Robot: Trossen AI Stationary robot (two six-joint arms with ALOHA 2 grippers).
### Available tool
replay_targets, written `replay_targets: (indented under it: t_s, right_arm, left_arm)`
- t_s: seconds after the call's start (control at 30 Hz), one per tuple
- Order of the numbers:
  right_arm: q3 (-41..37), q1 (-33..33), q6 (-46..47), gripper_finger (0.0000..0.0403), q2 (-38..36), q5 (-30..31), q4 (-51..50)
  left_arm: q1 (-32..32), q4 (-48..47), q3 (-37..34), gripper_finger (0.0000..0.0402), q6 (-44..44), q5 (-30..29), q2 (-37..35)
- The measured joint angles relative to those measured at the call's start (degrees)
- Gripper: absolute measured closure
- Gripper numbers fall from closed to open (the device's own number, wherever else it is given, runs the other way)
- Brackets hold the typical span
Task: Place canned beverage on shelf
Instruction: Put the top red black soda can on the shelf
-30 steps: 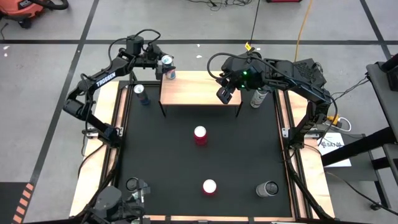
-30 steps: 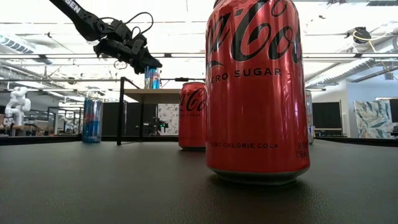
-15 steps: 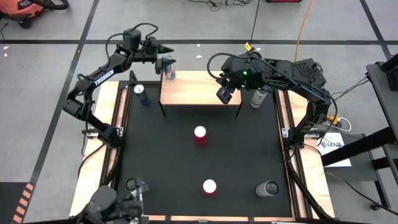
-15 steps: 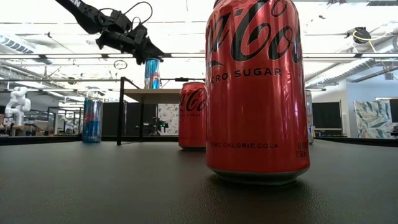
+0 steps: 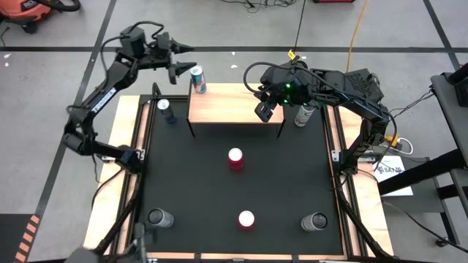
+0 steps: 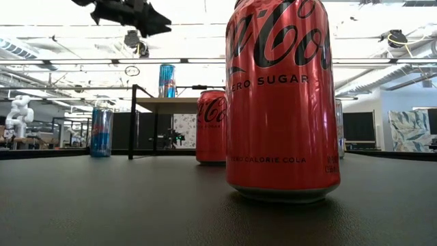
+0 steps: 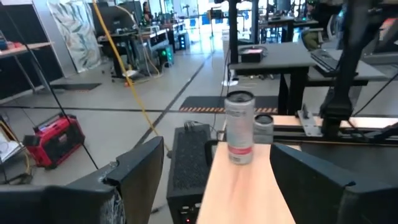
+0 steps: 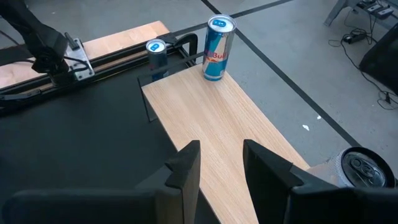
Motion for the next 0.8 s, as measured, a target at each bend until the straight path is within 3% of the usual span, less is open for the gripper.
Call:
replay_targets:
  t_s: [0.23, 0.57, 0.8]
  right_arm:
    - [0.0, 0.0, 1.2, 0.0296, 0.0, 0.0, -0.2]
    - [0.0, 0.0, 1.5, 0.0296, 0.0, -0.1, -0.6]
    - [0.0, 0.0, 1.5, 0.0296, 0.0, -0.1, -1.5]
  left_arm:
    - [0.0, -11.5, 0.0, 0.0102, 0.1, -0.9, -6.8]
    - [0.0, -17.9, 0.0, 0.0102, -3.3, -18.2, -12.8]
    - [-0.2, -18.0, 0.0, 0.0102, -4.4, -19.8, -12.9]
